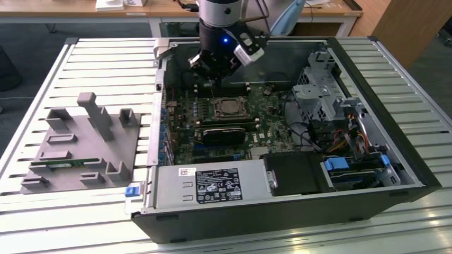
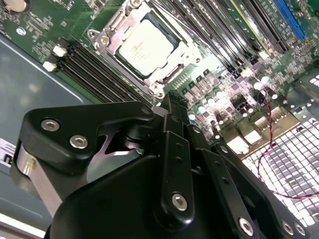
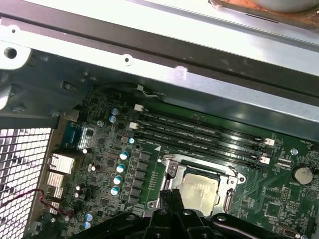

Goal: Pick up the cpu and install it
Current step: 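Install the first cpu locking lever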

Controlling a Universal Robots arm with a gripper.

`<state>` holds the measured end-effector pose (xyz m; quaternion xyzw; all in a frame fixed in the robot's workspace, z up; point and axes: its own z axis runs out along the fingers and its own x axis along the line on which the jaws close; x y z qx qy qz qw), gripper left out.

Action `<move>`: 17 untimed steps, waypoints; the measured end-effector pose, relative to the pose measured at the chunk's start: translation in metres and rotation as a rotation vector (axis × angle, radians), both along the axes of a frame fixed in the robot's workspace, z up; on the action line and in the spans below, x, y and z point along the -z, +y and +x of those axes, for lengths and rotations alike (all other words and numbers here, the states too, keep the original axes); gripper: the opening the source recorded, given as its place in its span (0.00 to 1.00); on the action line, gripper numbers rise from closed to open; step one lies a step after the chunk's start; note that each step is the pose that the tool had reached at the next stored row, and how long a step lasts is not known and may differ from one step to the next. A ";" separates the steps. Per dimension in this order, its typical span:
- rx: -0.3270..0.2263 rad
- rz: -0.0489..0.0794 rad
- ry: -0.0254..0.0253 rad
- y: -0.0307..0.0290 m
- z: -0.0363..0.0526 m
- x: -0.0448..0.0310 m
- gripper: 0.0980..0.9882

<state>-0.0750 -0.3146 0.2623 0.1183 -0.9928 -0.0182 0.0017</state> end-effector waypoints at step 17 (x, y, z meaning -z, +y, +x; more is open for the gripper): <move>0.026 0.004 0.0000 0.0085 -0.0205 0.0044 0.01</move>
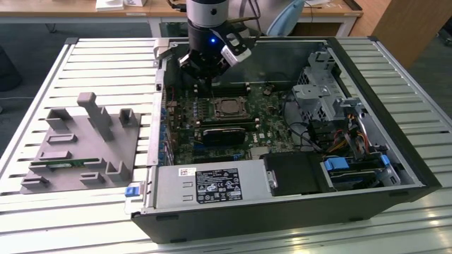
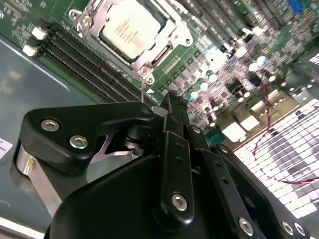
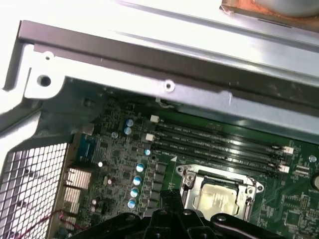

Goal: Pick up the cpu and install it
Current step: 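Install the first cpu locking lever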

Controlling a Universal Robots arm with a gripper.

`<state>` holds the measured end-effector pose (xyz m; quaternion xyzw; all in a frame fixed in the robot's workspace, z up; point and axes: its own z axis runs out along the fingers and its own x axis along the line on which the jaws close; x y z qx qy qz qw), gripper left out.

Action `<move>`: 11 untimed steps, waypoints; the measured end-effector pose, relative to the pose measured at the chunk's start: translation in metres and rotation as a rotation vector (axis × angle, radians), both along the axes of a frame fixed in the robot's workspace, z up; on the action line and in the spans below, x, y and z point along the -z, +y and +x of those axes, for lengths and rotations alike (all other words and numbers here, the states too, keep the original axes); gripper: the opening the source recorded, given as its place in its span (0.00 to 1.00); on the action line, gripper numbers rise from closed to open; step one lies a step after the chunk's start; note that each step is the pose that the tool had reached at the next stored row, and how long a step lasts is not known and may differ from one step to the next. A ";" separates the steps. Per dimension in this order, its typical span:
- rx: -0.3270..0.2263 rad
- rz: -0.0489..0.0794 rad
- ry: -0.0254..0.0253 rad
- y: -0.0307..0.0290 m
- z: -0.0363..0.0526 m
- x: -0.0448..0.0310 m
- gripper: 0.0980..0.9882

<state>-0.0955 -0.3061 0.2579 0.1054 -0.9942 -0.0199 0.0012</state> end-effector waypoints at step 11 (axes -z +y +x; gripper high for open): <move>0.000 0.007 0.0000 0.0075 -0.0004 0.0029 0.01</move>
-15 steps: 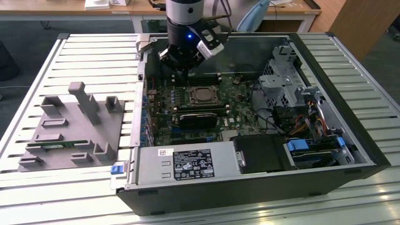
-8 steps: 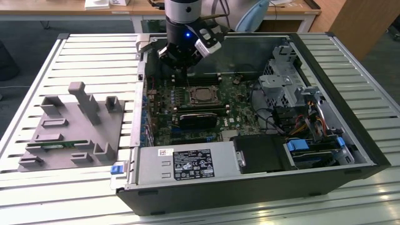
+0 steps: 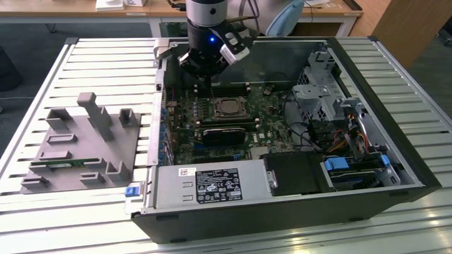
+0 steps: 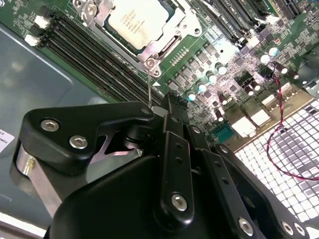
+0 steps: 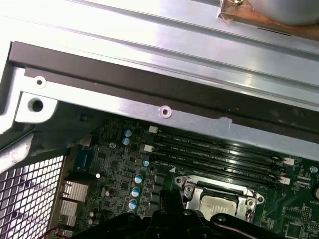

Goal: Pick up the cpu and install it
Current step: 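Install the first cpu locking lever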

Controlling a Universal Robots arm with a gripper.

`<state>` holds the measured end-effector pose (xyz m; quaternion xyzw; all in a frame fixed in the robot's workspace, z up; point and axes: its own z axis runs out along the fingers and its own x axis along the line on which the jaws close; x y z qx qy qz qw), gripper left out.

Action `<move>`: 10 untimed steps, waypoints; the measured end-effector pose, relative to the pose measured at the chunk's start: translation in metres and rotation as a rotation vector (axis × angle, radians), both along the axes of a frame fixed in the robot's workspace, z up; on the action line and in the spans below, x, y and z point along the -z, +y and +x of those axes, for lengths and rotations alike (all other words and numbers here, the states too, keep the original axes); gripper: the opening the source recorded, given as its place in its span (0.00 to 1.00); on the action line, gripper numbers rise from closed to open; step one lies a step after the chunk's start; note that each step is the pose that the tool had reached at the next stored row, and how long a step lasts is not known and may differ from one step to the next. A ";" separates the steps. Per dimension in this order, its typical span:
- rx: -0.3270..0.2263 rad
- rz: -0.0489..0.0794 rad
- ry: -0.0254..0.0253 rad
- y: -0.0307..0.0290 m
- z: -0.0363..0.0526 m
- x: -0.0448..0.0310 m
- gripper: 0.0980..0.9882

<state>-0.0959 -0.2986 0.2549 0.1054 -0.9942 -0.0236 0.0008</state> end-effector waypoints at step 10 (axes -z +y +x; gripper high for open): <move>0.000 0.000 0.0000 0.0009 0.0080 0.0010 0.01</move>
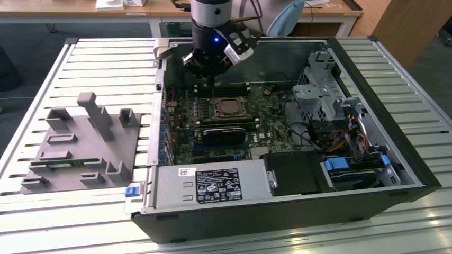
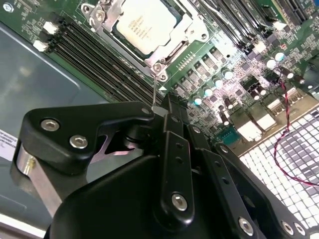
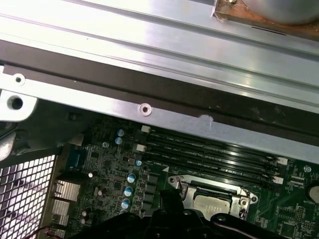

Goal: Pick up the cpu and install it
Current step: 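Install the first cpu locking lever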

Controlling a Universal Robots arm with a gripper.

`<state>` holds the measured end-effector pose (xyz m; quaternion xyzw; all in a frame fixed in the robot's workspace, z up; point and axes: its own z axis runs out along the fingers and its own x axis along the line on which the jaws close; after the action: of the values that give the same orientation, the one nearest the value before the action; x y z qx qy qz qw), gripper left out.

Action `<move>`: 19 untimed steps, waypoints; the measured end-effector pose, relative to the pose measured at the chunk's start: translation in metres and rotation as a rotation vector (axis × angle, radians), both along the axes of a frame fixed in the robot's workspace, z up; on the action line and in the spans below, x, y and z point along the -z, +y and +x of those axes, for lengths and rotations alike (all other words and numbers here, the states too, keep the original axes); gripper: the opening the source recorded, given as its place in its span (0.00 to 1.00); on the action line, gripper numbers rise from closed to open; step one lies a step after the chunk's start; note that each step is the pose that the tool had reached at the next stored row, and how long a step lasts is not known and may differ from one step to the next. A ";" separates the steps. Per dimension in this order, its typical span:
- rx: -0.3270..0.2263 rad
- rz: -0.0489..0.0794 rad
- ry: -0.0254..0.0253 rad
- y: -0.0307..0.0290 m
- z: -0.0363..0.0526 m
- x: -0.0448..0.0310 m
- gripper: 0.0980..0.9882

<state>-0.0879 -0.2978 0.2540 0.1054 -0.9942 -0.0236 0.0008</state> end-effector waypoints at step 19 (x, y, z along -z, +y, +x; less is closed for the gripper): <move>0.003 0.000 -0.0001 -0.0014 0.0071 0.0003 0.01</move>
<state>-0.0808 -0.2992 0.2537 0.1041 -0.9943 -0.0235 0.0008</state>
